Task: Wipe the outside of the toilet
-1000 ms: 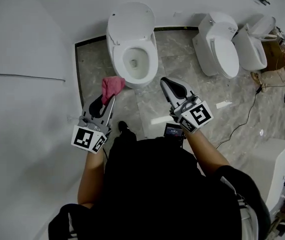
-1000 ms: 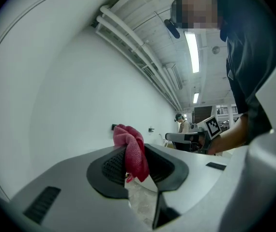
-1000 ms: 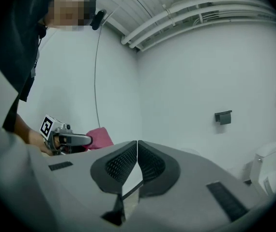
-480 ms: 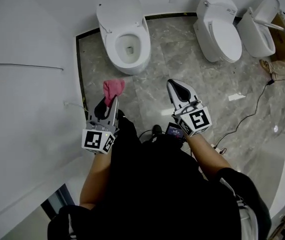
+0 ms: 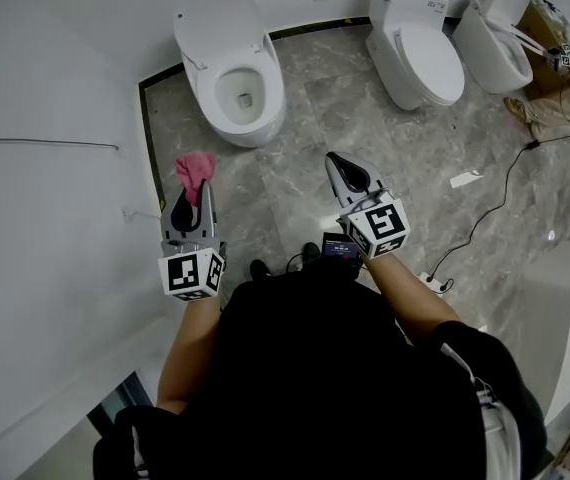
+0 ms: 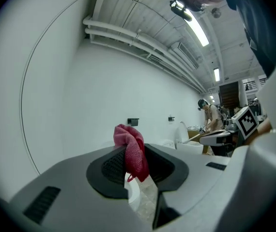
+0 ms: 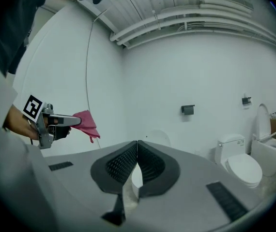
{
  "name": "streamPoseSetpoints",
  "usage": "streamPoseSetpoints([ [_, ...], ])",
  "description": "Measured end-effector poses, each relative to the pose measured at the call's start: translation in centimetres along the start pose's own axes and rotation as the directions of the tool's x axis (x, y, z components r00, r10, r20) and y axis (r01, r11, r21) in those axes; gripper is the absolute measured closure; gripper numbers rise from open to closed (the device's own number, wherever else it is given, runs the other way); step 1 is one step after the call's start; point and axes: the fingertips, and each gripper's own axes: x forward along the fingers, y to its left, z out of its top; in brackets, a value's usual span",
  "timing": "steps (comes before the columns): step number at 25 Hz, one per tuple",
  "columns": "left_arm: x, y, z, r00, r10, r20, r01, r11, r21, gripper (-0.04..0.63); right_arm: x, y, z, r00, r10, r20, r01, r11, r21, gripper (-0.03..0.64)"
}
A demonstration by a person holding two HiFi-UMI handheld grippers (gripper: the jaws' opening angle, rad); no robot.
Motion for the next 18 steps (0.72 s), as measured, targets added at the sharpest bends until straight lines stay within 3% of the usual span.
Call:
streamPoseSetpoints([
  [8, -1.6, 3.2, 1.4, 0.998, 0.065, 0.024, -0.063, 0.995, -0.077, 0.494, 0.8, 1.8, 1.8, 0.999, -0.023, 0.028, 0.023, 1.000, 0.006, 0.584],
  [11, -2.6, 4.2, 0.5, 0.998, 0.059, 0.018, -0.056, 0.989, -0.139, 0.494, 1.0, 2.3, 2.2, 0.999, -0.028, 0.037, 0.028, 1.000, -0.005, 0.584],
  [18, -2.2, 3.5, -0.7, 1.000, -0.005, 0.009, 0.006, 0.990, -0.142, 0.492, 0.3, 2.7, 2.5, 0.999, -0.017, 0.028, 0.016, 1.000, 0.019, 0.584],
])
